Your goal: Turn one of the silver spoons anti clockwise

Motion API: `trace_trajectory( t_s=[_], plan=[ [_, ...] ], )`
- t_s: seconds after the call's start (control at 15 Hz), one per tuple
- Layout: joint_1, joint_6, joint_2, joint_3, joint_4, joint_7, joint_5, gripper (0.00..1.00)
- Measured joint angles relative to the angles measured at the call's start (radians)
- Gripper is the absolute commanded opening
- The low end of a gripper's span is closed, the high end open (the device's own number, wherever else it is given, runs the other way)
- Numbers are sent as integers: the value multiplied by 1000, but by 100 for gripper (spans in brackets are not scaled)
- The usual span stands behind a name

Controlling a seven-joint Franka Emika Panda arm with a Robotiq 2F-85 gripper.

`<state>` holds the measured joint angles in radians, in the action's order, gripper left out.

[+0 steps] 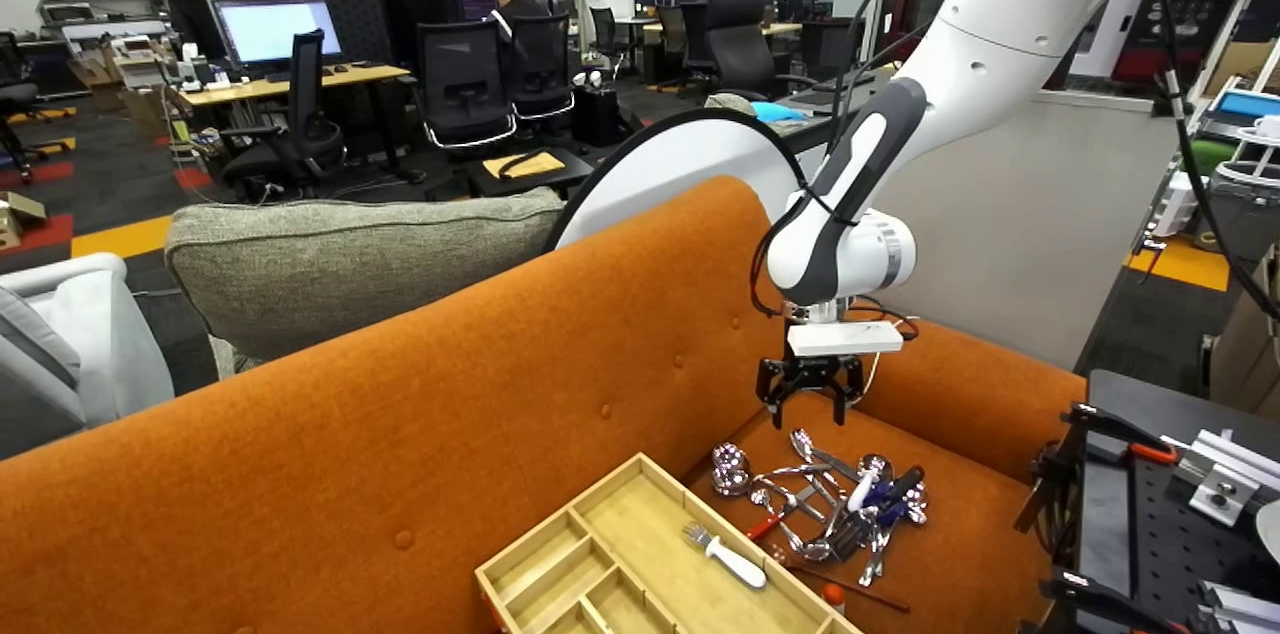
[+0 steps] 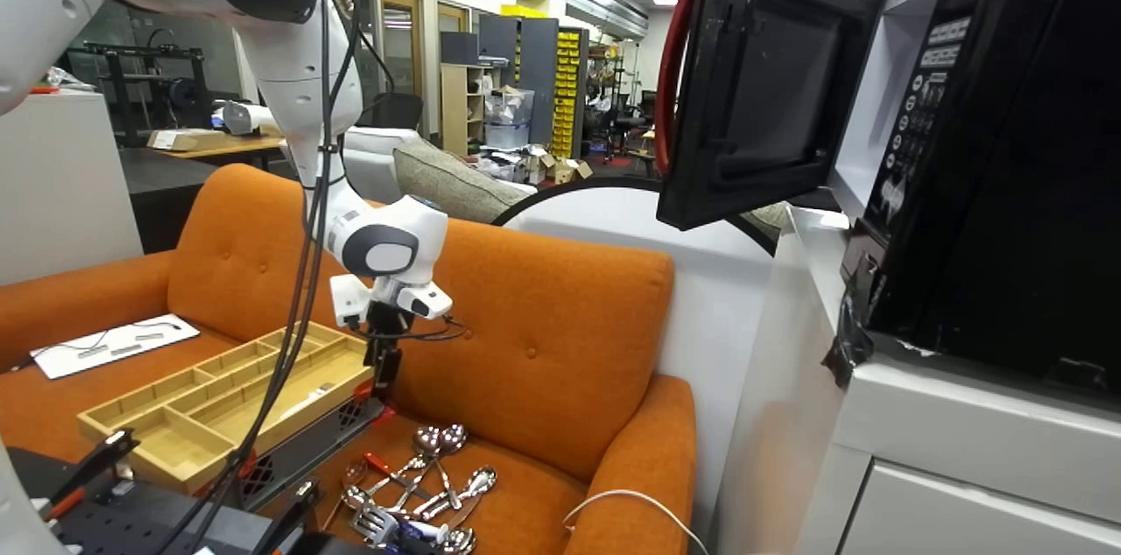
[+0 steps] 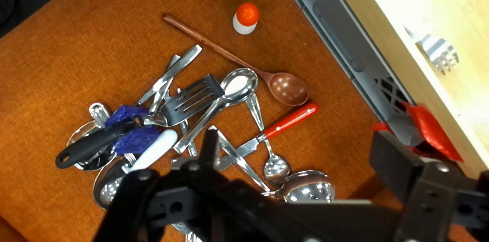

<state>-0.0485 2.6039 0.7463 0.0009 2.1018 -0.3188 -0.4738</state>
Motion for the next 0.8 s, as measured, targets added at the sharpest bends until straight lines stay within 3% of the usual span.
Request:
trace_trajectory(
  t_s=[0.8],
  plan=[
    [-38,2,384,-33,-368,-427,-125,100]
  ],
)
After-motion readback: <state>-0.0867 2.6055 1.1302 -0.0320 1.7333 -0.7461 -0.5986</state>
